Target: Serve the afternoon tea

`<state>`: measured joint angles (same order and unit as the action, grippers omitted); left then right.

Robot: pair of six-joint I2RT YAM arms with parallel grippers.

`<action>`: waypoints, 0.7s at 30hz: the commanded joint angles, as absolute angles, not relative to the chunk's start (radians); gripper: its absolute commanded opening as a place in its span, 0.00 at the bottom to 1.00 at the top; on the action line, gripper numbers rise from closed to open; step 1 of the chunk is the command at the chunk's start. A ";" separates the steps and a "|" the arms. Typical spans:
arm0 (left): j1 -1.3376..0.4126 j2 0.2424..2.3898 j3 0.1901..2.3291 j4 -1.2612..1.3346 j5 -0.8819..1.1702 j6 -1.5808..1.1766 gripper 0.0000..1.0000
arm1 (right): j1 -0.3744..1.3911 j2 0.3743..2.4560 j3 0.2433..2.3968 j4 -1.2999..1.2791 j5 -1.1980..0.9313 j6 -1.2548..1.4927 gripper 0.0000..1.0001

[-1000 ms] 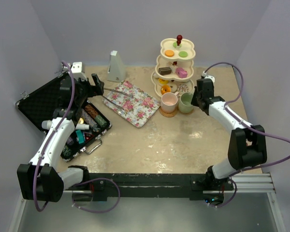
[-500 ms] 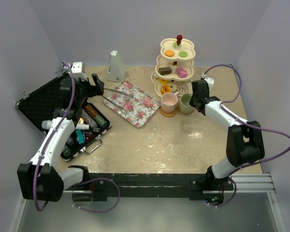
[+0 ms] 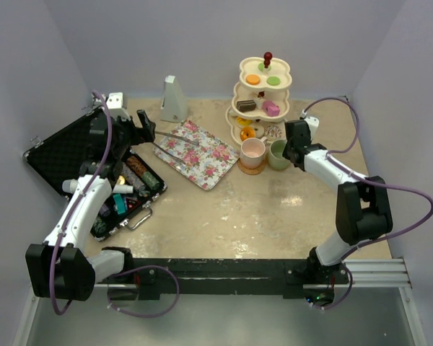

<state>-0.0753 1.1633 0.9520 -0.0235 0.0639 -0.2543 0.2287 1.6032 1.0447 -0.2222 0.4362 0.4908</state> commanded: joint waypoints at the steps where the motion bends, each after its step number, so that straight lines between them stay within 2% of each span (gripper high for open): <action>1: -0.083 1.163 0.985 0.015 0.063 -0.276 0.96 | 0.232 1.582 1.081 -0.124 0.483 0.523 0.00; 21: -0.083 1.161 0.986 0.015 0.067 -0.278 0.96 | 0.232 1.612 1.083 -0.121 0.482 0.529 0.01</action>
